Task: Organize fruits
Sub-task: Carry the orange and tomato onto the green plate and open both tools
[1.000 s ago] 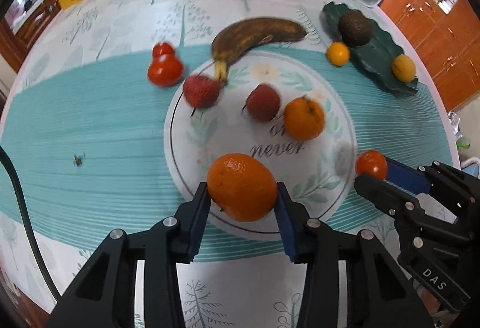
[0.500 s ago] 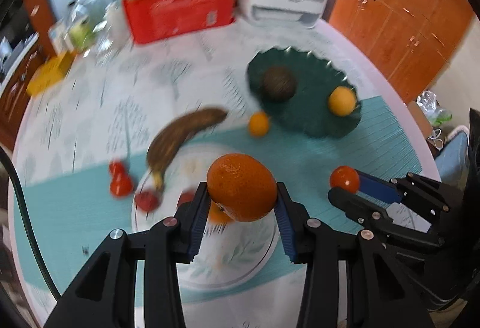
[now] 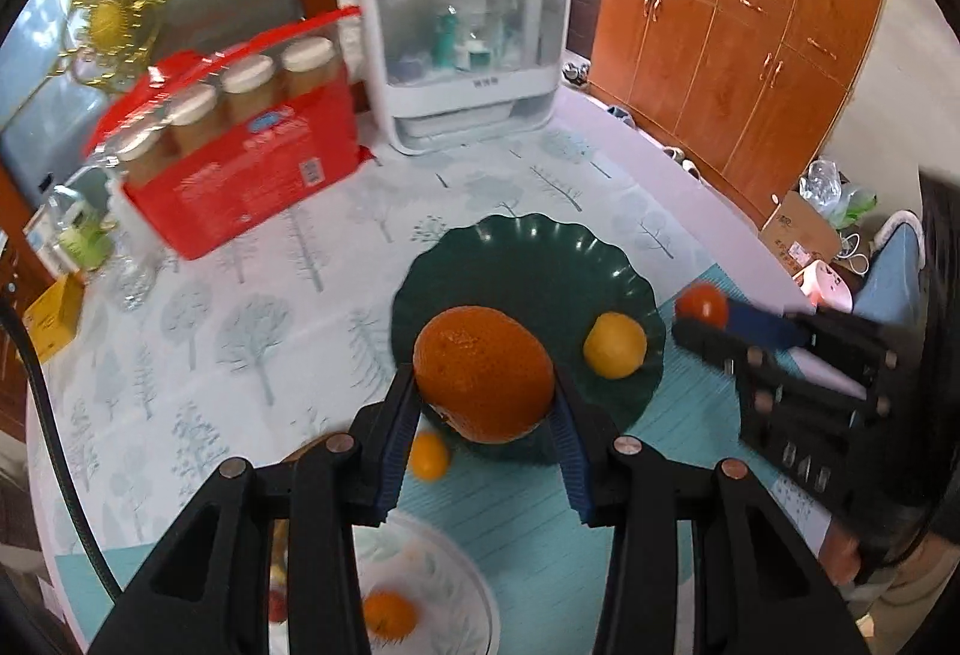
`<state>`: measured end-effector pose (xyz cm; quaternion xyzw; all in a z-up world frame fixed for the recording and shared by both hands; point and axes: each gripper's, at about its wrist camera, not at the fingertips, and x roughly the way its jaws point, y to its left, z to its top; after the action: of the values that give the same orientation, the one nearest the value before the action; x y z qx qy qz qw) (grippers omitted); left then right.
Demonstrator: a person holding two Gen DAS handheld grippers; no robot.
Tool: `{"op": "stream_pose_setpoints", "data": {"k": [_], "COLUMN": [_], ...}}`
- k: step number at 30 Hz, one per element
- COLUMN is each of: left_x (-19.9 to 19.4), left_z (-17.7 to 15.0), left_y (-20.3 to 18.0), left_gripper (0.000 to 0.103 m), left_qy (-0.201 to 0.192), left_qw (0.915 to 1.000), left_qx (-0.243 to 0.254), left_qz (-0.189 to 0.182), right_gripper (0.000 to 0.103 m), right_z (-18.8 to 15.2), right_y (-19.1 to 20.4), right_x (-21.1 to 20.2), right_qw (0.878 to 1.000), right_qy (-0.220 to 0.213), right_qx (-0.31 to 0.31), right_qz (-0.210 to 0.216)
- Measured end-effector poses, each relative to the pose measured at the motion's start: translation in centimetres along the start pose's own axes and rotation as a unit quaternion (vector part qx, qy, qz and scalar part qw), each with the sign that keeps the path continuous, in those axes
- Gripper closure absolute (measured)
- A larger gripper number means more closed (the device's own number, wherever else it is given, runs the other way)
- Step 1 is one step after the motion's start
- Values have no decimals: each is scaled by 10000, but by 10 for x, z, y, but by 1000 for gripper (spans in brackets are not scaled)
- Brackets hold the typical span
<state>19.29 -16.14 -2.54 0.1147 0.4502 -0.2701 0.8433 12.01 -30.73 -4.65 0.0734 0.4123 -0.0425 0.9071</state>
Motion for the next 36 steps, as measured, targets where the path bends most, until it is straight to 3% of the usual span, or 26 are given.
{"op": "stream_pose_setpoints", "data": {"k": [8,18,29,31,34,36], "left_x": [85,160,179,176,171,164], "left_z": [30,43,39,39,40,39], "left_y": [-1,-7,-17,-16,-9,-3], "left_gripper": [62,62,59,54,31,24], "left_qy": [457,868,902,924,905,834], "left_qw": [9988,9956,9959,9957,9958,9963], "left_qx": [-177,-311,-8,-11,-99,-203], "left_qz": [-78,-173,38,37,117,41], "right_gripper": [76,76,75,74,72,62], "right_z": [26,10,2,4,4,3], "right_y": [-30,-43,-49,-48,-52,-54], "right_x": [72,135,147,147,145,143], "right_qw": [9989,9934,9926,9926,9925,9924], "right_qy": [415,1042,1092,1085,1072,1057], "right_qx": [95,432,412,408,451,501], "right_qz": [-205,-222,-347,-372,-379,-378]}}
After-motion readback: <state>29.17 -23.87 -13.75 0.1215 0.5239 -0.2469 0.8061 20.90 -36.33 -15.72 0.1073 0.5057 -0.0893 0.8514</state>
